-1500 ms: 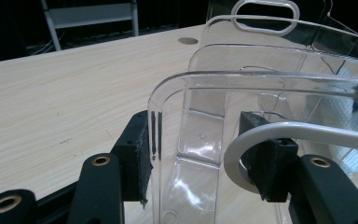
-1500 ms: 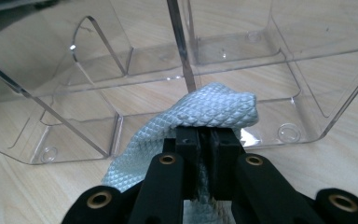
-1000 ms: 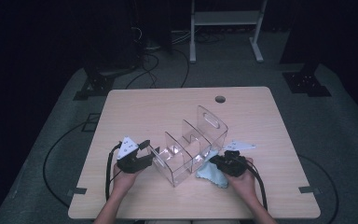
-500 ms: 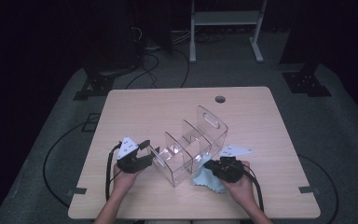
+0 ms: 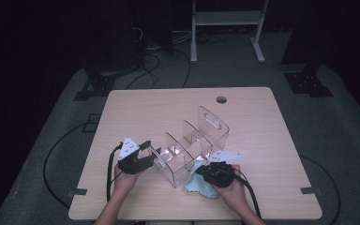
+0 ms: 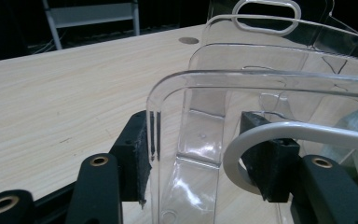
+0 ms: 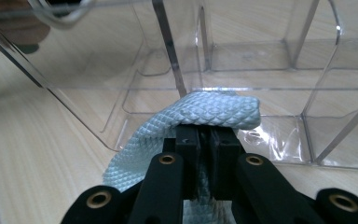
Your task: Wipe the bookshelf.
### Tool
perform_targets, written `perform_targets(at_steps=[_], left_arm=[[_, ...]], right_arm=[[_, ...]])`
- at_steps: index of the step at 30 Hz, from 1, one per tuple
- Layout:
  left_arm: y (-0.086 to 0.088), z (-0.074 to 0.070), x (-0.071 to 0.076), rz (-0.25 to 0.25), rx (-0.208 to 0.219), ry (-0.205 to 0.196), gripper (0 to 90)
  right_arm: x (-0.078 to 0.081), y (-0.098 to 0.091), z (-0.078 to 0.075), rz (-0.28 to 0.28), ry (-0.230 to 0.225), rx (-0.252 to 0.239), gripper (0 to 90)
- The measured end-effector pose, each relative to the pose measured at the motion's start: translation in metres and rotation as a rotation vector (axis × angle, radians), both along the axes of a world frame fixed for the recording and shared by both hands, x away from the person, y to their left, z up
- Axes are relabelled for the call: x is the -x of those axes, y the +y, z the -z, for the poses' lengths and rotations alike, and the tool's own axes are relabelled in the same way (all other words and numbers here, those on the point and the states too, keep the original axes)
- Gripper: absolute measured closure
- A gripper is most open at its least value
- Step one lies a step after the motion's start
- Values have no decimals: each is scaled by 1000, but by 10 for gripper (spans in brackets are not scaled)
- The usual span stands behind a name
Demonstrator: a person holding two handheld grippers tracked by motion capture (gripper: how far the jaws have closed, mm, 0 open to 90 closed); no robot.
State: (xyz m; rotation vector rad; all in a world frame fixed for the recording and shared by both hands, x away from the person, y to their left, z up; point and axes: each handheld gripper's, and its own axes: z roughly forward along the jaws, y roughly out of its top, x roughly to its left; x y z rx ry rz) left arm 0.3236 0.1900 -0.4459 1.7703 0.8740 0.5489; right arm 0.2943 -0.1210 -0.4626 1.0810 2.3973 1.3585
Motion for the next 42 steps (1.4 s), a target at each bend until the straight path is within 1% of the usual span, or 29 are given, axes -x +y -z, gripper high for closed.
perform_targets(at_steps=[1, 4, 6, 8, 11, 13, 14, 15, 17, 18, 19, 20, 21, 23, 27, 31, 32, 33, 35, 36, 38, 39, 40, 42], left_arm=[[1, 0, 0, 0, 7, 5, 450], [1, 0, 0, 2, -1, 0, 453], [1, 0, 0, 3, 3, 3, 452], [1, 0, 0, 3, 4, 4, 453], [1, 0, 0, 4, 1, 3, 451], [1, 0, 0, 4, 1, 3, 450], [1, 0, 0, 4, -1, 2, 450], [1, 0, 0, 2, 2, 4, 450], [1, 0, 0, 2, 2, 3, 451], [1, 0, 0, 2, 2, 3, 452], [1, 0, 0, 6, 2, 2, 453], [1, 0, 0, 7, 1, 1, 454], [1, 0, 0, 8, 2, 2, 454], [2, 0, 0, 9, 2, 2, 454], [1, 0, 0, 8, 1, 0, 454], [1, 0, 0, 5, 2, 0, 455], [1, 0, 0, 4, 3, 1, 455], [1, 0, 0, 4, 3, 1, 456], [1, 0, 0, 4, 5, 1, 457], [1, 0, 0, 6, 5, 2, 460], [1, 0, -1, 9, 3, 0, 462], [1, 0, -1, 11, 4, 0, 462], [1, 0, -1, 13, 3, 0, 462], [1, 0, -1, 15, 4, 1, 462]], right_arm=[[-1, 1, 1, -2, 1, 3, 839], [-3, 1, 6, -4, 17, 7, 839], [-3, 2, 9, -3, 26, 15, 839], [-2, 1, 6, -6, 24, 8, 839], [2, -3, -5, -9, 0, -22, 839], [3, -3, -4, -12, -3, -20, 839], [2, 0, 4, -16, 22, -14, 838], [2, 0, 4, -16, 22, -14, 838], [-1, 2, 14, -20, 48, 2, 837], [-3, 1, 15, -23, 65, -9, 838], [-4, -1, 15, -21, 71, -16, 838], [-5, -6, 11, -5, 55, -22, 838], [-5, -6, 11, -5, 55, -22, 838], [-6, -13, 7, 14, 47, -30, 838], [-10, -35, -3, 69, 24, -49, 838], [-19, -61, -16, 157, -27, -59, 838], [-23, -67, -19, 184, -46, -52, 838], [-25, -71, -21, 203, -53, -48, 838], [-36, -82, -24, 256, -67, -49, 838], [-40, -85, -24, 277, -68, -48, 838], [-46, -89, -25, 291, -79, -51, 838], [-50, -89, -25, 295, -85, -52, 838], [-51, -88, -24, 295, -81, -53, 838], [-52, -84, -25, 297, -91, -38, 839]])
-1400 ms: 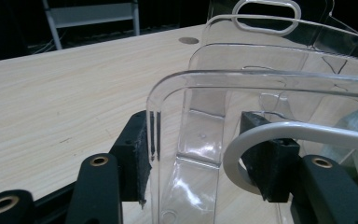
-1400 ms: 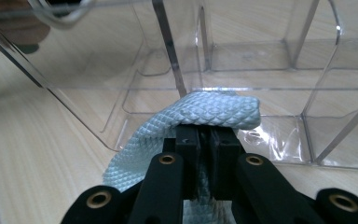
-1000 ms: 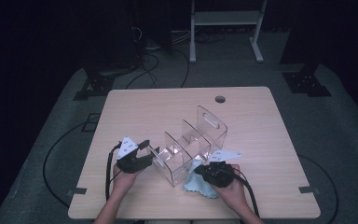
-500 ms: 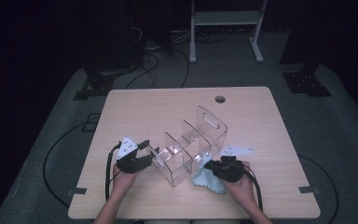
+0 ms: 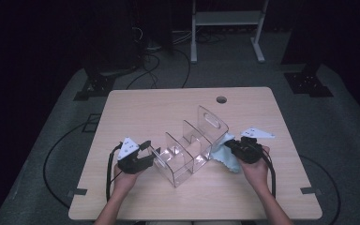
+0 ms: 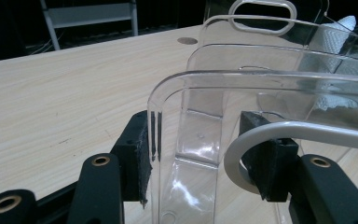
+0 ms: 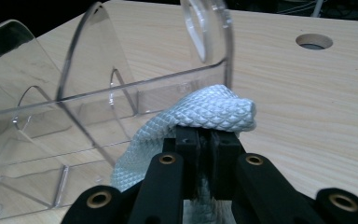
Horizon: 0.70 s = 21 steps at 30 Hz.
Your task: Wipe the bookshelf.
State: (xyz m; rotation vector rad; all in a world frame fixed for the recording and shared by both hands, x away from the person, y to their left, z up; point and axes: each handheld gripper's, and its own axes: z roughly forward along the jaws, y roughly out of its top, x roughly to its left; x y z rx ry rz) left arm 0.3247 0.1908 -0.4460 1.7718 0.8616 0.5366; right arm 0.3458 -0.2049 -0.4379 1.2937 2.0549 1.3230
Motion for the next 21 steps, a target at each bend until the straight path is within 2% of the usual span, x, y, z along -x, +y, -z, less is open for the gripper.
perform_targets(at_steps=[2, 4, 7, 9, 15, 19, 21], left_arm=[[0, 0, 0, -1, 1, 1, 462], [0, 0, 0, -2, 2, 1, 462], [0, 0, 0, -2, -1, -1, 461], [0, 0, 0, -1, 0, 0, 461], [-1, 0, 0, 2, 3, -2, 461], [-2, 0, 0, 0, 1, 0, 460], [-2, 0, 0, 1, 3, 2, 460]], right_arm=[[3, 5, 0, -13, 2, -12, 840], [12, 15, 1, -59, 0, -2, 840], [16, 19, 1, -89, 0, 10, 839], [14, 16, 1, -85, -4, 14, 838], [-4, -1, -2, -14, 0, -11, 838], [-2, 5, -5, -26, -9, 1, 839], [4, 12, -5, -54, -11, 1, 839]])
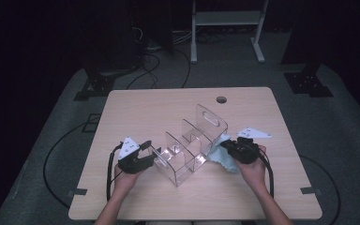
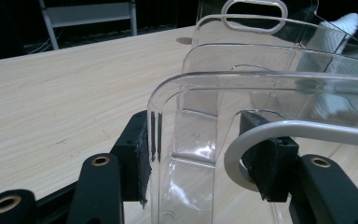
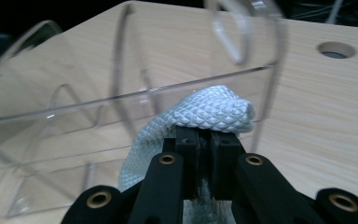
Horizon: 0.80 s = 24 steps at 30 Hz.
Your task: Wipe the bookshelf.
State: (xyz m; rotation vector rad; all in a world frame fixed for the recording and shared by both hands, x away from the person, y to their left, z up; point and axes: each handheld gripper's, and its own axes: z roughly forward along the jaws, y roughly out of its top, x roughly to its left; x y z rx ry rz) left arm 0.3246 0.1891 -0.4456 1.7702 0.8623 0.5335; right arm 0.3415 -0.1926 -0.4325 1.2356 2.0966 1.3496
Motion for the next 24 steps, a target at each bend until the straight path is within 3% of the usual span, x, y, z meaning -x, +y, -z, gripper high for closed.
perform_targets(at_steps=[5, 12, 15, 17, 20, 24], left_arm=[[0, 0, 0, 3, 3, 2, 460], [-2, 0, 1, 11, 5, 3, 459], [-2, 0, 1, 8, 10, 5, 459], [-2, 0, 1, 10, 5, 4, 460], [-1, 0, 1, 12, 6, 3, 459], [-2, 0, 1, 16, 7, 4, 459]], right_arm=[[9, 8, -1, -56, -9, 6, 838], [-1, 1, 0, -21, 1, -7, 840], [8, 10, 0, -56, 1, -14, 839], [19, 21, 2, -108, -4, -21, 839], [20, 22, 3, -120, -10, -16, 839], [10, 12, 4, -80, 0, -30, 839]])
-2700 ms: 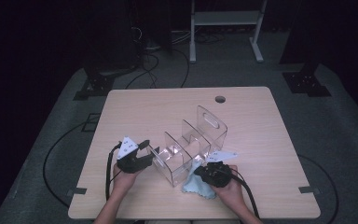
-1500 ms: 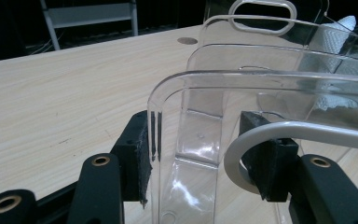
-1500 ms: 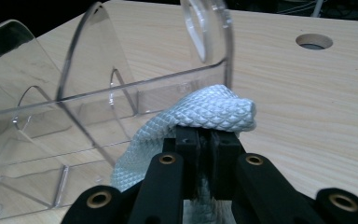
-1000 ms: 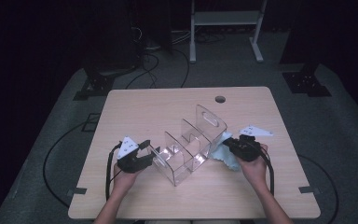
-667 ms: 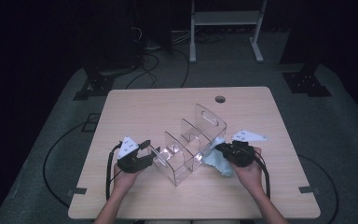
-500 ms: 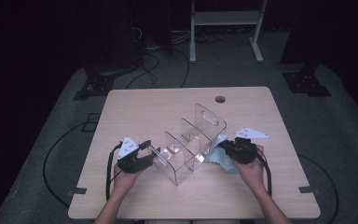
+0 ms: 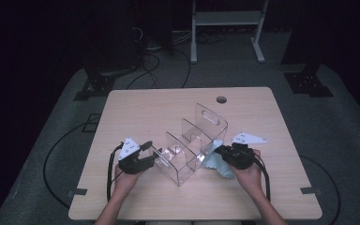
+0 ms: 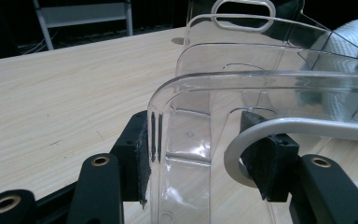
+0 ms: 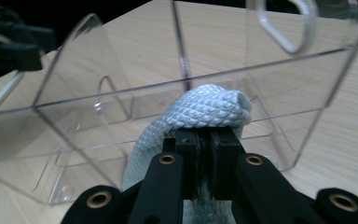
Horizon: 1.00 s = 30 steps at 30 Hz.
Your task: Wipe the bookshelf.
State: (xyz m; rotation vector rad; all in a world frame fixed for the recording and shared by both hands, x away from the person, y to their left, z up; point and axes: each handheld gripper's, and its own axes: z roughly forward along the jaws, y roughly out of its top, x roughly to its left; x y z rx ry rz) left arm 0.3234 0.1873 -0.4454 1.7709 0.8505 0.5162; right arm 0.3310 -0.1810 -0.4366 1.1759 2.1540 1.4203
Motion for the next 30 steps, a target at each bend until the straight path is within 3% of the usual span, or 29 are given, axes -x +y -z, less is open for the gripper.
perform_targets(at_steps=[4, 9, 11, 13, 17, 21, 27, 30], left_arm=[[-1, 0, 0, -3, 0, -2, 458], [-1, 0, 0, -3, -3, -3, 458], [0, 0, 1, -2, -3, -3, 458], [0, 0, 1, 2, -4, -2, 458], [0, 0, 0, 2, 3, -4, 458], [-1, 0, 0, -1, 1, -4, 457], [-1, 0, 1, -3, -2, -5, 457], [1, 0, 1, 2, 4, -2, 457]], right_arm=[[0, 1, 0, -2, 4, -8, 840], [18, 20, -2, -89, 0, -10, 840], [23, 26, -4, -108, -14, 13, 840], [21, 24, -4, -102, -11, 8, 840], [8, 11, -3, -40, -3, -15, 840], [8, 12, -4, -42, -4, -20, 841], [29, 35, -4, -144, -10, -5, 840], [28, 35, -4, -144, -12, 6, 839]])
